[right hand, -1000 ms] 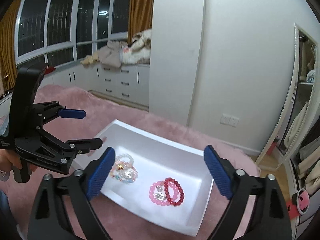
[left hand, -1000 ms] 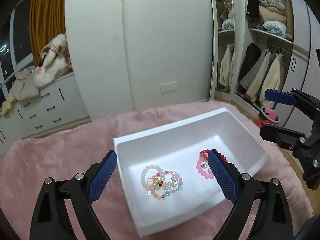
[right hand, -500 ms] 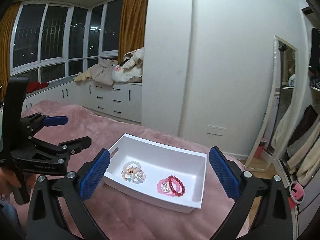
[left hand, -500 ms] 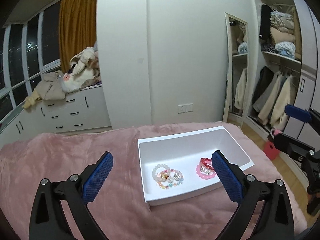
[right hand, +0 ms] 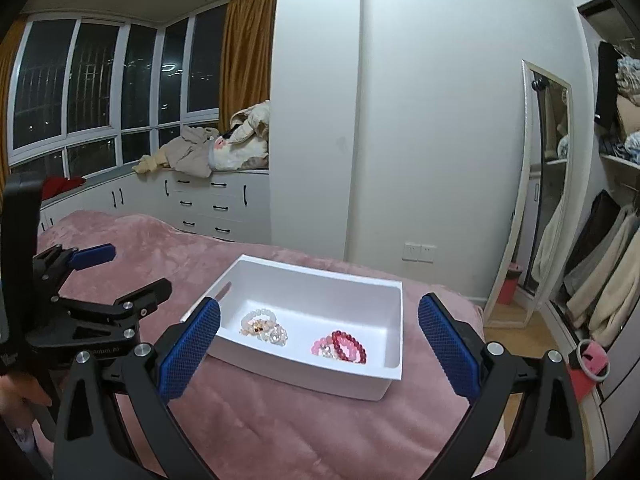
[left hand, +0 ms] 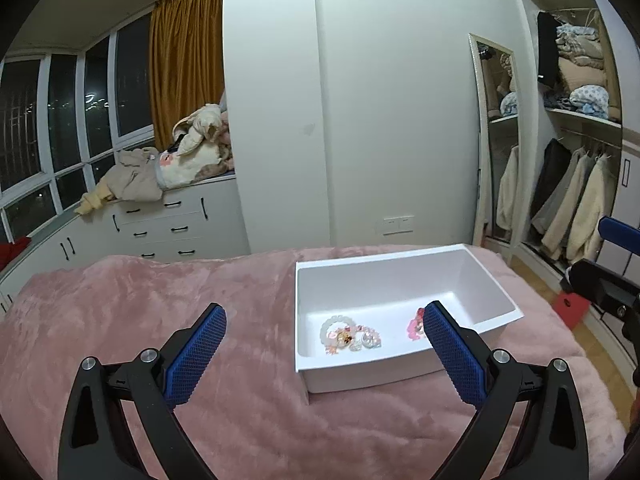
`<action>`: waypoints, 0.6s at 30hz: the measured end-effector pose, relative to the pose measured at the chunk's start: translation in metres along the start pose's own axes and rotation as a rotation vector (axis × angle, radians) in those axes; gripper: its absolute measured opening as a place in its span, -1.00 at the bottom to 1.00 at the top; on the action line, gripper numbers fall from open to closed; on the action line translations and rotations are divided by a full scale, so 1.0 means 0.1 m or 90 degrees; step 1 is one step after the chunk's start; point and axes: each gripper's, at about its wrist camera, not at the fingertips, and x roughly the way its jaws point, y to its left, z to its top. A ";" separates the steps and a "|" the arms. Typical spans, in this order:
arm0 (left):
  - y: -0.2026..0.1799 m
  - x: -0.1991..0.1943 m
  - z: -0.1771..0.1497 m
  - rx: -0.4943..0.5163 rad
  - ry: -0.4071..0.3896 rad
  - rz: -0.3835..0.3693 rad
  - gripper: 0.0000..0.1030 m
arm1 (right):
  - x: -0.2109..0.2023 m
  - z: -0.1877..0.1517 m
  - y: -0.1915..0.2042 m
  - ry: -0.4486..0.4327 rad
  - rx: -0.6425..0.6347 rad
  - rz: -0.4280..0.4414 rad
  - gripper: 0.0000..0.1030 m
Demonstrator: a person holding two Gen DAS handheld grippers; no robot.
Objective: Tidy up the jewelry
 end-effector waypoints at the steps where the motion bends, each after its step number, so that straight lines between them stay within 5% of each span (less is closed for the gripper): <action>1: -0.01 0.01 -0.05 -0.001 -0.001 0.004 0.94 | 0.01 -0.03 -0.01 0.000 0.001 -0.004 0.91; 18: -0.16 0.38 -0.63 -0.011 0.007 0.028 0.94 | 0.40 -0.58 -0.07 0.024 0.009 -0.017 0.91</action>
